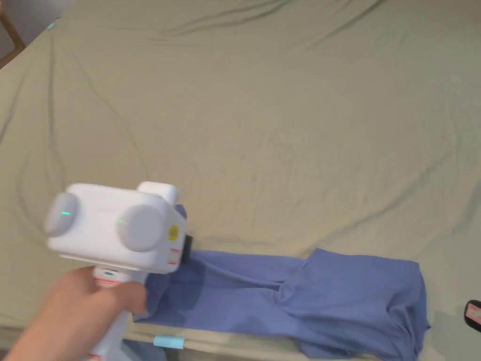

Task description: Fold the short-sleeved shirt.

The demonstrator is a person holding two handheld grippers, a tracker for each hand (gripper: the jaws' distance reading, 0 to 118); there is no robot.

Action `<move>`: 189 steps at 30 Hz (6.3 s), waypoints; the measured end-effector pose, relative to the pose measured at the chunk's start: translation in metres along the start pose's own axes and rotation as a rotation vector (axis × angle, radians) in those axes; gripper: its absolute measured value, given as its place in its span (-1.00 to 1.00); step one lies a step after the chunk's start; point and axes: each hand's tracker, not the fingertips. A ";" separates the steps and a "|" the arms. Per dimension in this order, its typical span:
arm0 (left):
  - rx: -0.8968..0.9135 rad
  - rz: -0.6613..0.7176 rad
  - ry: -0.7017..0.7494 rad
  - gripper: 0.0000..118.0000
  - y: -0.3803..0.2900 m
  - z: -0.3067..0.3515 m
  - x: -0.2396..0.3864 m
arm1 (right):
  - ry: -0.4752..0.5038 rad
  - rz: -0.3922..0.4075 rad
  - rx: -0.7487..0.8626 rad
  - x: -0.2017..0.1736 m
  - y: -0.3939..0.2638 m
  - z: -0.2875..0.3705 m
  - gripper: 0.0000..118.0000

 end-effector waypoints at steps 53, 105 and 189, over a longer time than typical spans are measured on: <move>0.066 0.302 -0.529 -1.00 -0.035 -0.060 -0.114 | 0.031 -0.138 -0.017 -0.023 0.003 0.002 -1.00; -0.010 0.234 -0.082 -0.77 -0.013 0.005 -0.144 | 0.114 -0.107 -0.054 -0.051 -0.003 -0.019 -1.00; -0.050 0.280 -0.793 1.00 -0.022 -0.120 -0.123 | 0.951 -0.406 -0.603 -0.090 -0.043 -0.243 -1.00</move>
